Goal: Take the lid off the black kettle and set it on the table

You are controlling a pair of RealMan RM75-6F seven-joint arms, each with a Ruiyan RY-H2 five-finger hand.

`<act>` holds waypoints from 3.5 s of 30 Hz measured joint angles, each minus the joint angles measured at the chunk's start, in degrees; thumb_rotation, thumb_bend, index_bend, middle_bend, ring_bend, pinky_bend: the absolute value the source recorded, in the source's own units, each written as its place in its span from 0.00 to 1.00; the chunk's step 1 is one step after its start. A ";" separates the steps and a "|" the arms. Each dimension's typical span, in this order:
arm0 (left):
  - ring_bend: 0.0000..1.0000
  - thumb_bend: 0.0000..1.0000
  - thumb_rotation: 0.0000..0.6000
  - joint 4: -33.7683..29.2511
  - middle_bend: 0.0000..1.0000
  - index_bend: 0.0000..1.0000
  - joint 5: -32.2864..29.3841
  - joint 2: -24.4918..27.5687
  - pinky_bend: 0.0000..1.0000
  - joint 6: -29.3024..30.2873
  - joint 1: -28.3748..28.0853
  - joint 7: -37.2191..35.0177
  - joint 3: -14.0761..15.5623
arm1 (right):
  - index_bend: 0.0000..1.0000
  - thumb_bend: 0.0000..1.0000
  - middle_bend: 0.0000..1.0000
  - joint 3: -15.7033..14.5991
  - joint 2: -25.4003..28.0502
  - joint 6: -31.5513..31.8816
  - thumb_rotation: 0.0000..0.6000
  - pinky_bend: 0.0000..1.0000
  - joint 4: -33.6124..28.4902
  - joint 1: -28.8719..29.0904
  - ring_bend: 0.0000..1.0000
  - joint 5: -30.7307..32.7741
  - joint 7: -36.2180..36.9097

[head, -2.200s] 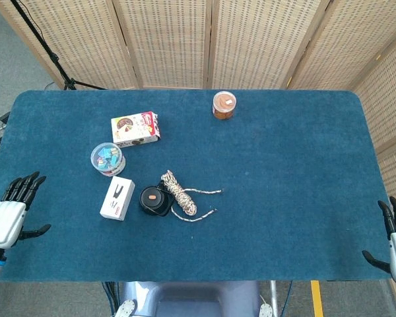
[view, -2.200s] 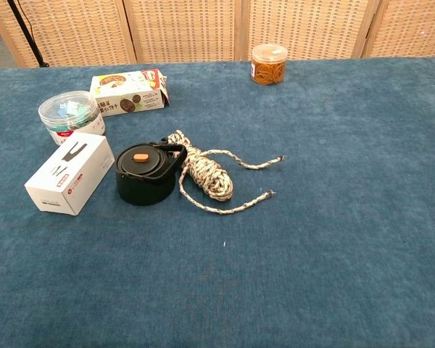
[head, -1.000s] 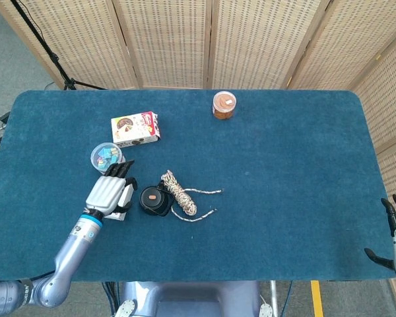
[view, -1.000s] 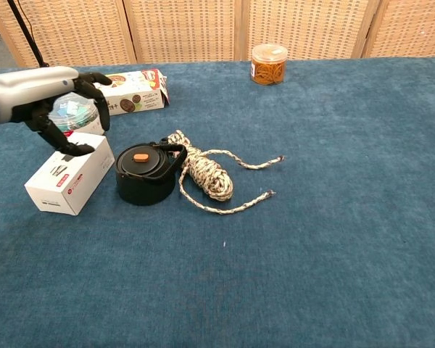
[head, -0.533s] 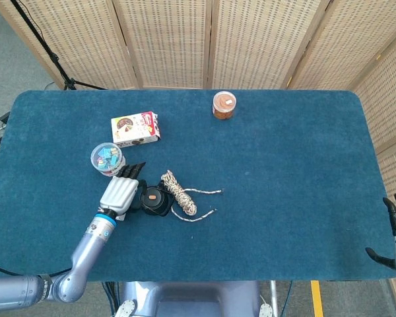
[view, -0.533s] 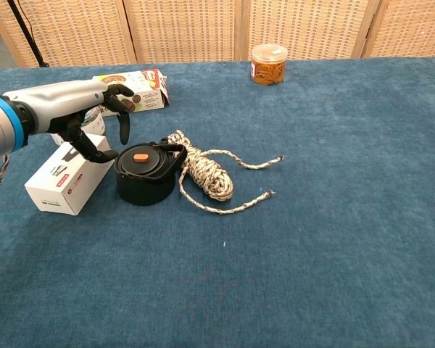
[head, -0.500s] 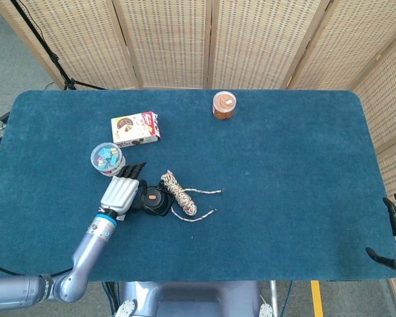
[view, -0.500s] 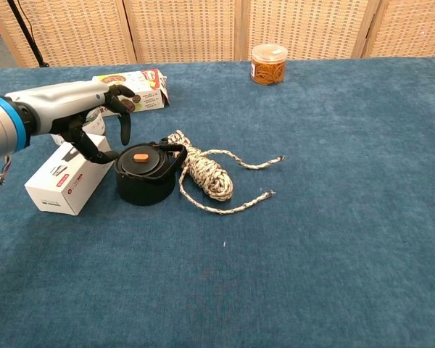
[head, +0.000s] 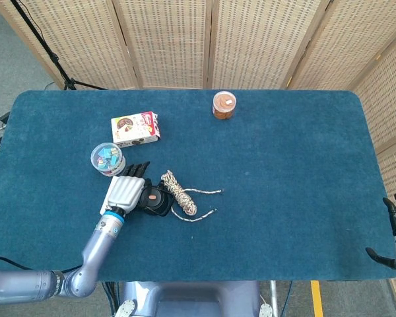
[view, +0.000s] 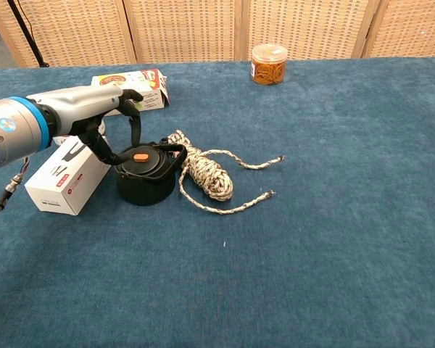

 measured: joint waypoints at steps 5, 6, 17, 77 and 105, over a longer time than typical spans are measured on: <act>0.00 0.35 1.00 0.53 0.00 0.53 -1.04 -0.58 0.00 -0.28 -0.46 -0.43 -0.08 | 0.00 0.00 0.00 0.08 0.07 0.13 1.00 0.00 0.03 -0.04 0.00 0.14 0.20; 0.00 0.35 1.00 0.59 0.00 0.53 -1.22 -0.64 0.00 -0.57 -0.62 -0.57 -0.04 | 0.00 0.00 0.00 0.08 0.09 0.11 1.00 0.00 0.03 -0.04 0.00 0.15 0.25; 0.00 0.35 1.00 1.09 0.00 0.53 -3.06 -1.73 0.00 0.65 -1.68 0.04 -0.04 | 0.00 0.00 0.00 0.06 0.26 0.11 1.00 0.00 0.05 -0.05 0.00 0.22 0.60; 0.00 0.35 1.00 -6.40 0.00 0.62 3.05 7.16 0.00 2.98 1.56 -6.69 2.28 | 0.00 0.00 0.00 -0.38 -0.44 -0.02 1.00 0.00 -0.23 0.14 0.00 -0.32 -0.86; 0.00 0.35 1.00 -0.53 0.00 0.62 31.29 8.73 0.00 1.49 16.15 -23.85 15.35 | 0.00 0.00 0.00 -0.68 -1.21 -0.16 1.00 0.00 -0.34 0.33 0.00 -0.43 -2.55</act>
